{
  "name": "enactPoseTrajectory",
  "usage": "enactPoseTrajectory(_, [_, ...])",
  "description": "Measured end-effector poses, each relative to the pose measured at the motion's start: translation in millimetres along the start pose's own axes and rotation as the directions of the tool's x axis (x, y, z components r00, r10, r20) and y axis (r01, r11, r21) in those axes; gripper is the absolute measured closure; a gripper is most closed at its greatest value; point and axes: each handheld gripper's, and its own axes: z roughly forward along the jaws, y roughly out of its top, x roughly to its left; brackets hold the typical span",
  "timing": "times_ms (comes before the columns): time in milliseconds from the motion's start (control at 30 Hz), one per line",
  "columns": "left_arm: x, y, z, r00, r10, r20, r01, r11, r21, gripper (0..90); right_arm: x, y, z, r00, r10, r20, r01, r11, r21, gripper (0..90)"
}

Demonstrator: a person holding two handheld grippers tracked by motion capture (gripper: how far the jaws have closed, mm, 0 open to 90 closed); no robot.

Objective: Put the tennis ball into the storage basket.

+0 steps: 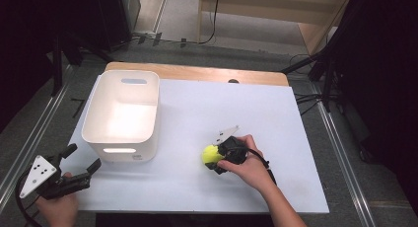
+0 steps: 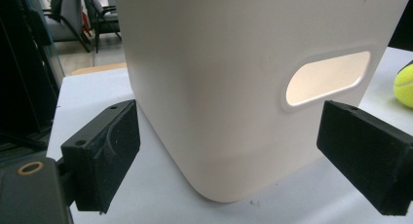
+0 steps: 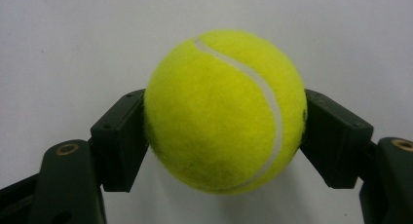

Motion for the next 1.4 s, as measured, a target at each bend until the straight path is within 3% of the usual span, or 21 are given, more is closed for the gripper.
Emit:
enactPoseTrajectory(633, [0.0, 0.0, 0.0, 1.0, 0.0, 0.0, 0.0, 1.0, 0.0, 8.5, -3.1, 7.8, -9.6, 0.9994, -0.004, -0.035, 0.004, 1.0, 0.0, 23.9])
enactPoseTrajectory(1400, [0.0, 0.0, 0.1, 1.0, -0.002, 0.0, 0.002, 1.0, -0.001, 8.5, -3.8, 26.2, -19.2, 0.9985, -0.03, -0.047, 0.03, 1.0, -0.009, 24.0])
